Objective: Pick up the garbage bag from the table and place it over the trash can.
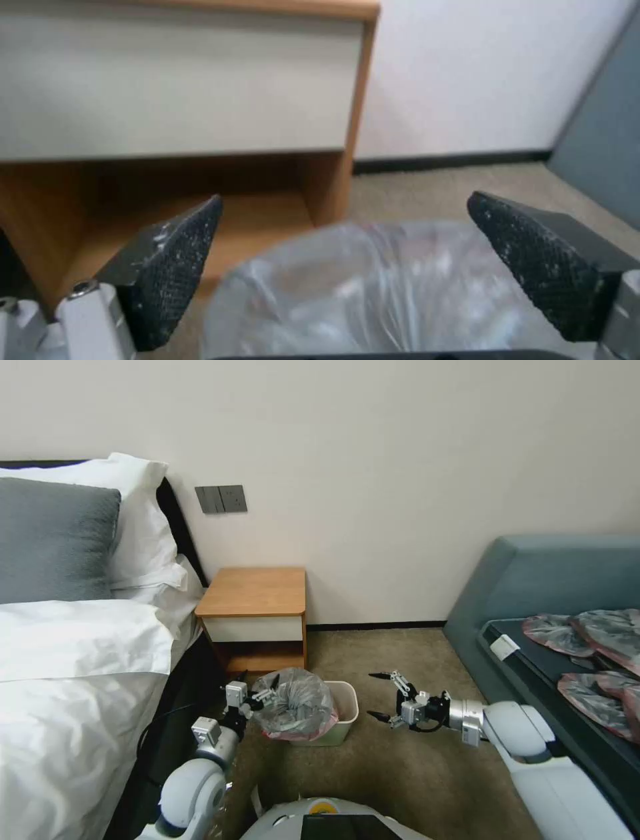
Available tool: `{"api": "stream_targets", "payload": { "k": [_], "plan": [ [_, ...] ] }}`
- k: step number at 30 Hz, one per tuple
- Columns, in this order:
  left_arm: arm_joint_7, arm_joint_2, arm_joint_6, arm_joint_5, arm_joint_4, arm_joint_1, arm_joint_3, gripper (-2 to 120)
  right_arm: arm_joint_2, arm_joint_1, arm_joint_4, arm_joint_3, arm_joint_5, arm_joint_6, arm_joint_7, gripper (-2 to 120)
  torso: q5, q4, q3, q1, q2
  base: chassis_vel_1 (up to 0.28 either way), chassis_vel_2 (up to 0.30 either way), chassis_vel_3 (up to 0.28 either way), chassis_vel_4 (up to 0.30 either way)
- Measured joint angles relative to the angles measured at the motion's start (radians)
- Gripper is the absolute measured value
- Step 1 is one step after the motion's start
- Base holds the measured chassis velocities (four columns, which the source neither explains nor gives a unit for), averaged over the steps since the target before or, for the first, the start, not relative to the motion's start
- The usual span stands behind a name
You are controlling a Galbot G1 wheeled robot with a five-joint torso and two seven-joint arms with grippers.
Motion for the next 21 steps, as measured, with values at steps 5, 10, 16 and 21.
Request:
{"api": "stream_targets", "payload": {
  "k": [5,10,16,21],
  "plan": [
    [0.013,-0.012,0.051,0.039,0.015,0.015,0.002,93,0.044,-0.003,-0.006,-0.01,0.003,0.022,0.002,100,-0.0004,0.0004,0.0,0.0,0.0,0.0,0.0,0.0,0.0],
    [0.02,-0.021,0.09,0.085,0.049,0.009,0.004,91,0.049,0.004,-0.012,-0.029,0.003,0.022,0.005,100,-0.0005,0.0003,0.0,0.0,0.0,0.0,0.0,0.0,0.0],
    [0.038,-0.046,0.139,0.084,0.098,0.003,0.016,91,0.053,0.011,-0.018,-0.066,0.002,0.022,0.005,100,-0.0003,0.0003,0.0,0.0,0.0,0.0,0.0,0.0,0.0],
    [0.043,-0.073,0.169,0.0,0.087,0.001,0.025,84,0.048,0.01,-0.024,-0.072,0.003,0.025,0.005,100,-0.0002,0.0002,0.0,0.0,0.0,0.0,0.0,0.0,0.0]
  ]
}}
